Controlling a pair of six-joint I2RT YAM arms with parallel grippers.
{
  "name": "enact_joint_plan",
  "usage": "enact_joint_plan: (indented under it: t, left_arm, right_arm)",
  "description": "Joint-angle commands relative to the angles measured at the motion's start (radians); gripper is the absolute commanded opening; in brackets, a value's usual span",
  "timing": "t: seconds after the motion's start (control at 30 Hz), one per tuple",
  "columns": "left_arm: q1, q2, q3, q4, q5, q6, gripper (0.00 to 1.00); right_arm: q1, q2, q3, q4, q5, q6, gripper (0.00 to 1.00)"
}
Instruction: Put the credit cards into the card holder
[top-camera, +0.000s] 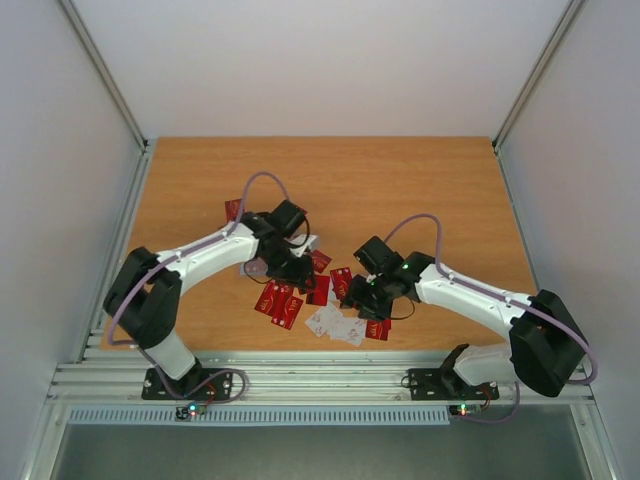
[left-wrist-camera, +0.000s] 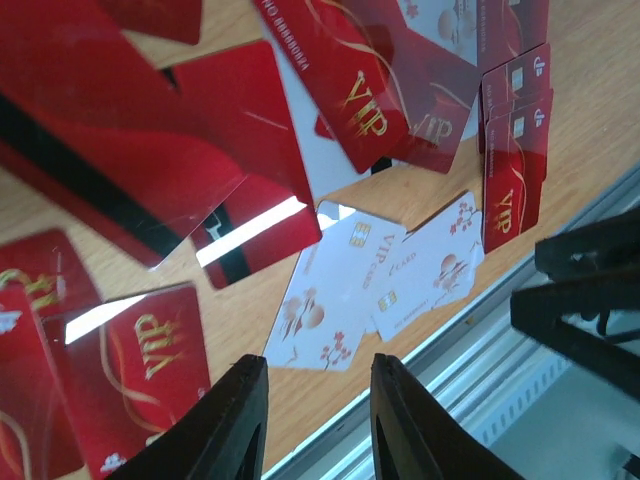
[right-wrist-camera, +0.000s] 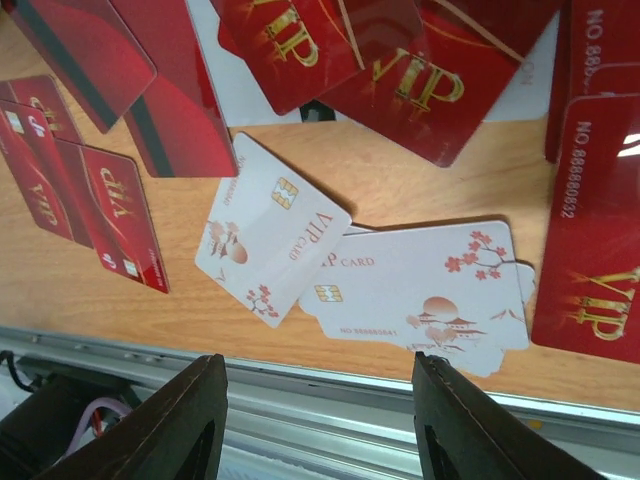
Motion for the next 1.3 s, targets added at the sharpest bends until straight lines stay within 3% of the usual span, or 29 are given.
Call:
enact_joint_plan:
  t: [0.0,0.2,0.37,0.53,0.8,1.27]
  left_arm:
    - [-0.079,0.083,0.093,-0.036,-0.132,-0.018,0.34]
    - [-0.218,0.168,0.141,-0.059,-0.336,-0.156,0.45]
    - [-0.272,0.251,0.188,-0.057,-0.426,-0.163,0.49]
    - [-0.29,0.294,0.205,-0.042,-0.508,-0.169,0.53]
    - [-0.328,0.341,0.195,0.024,-0.509,-0.219,0.58]
    - [-0.374,0.311,0.194,0.041,-0.63,-0.353,0.55]
  right_arm:
    - [0.031,-0.044,0.0,-0.077,0.117,0.085,0.52]
    - [0.03,-0.122,0.048,-0.307,0.26,0.08,0.54]
    - [0.029,-0.165,0.079,-0.42,0.313,0.061,0.56]
    - [0.031,-0.215,0.079,-0.455,0.32,0.056,0.56]
    - [0.03,-0.281,0.081,-0.517,0.336,0.029,0.56]
    - [0.03,-0.319,0.076,-0.541,0.321,-0.001,0.55]
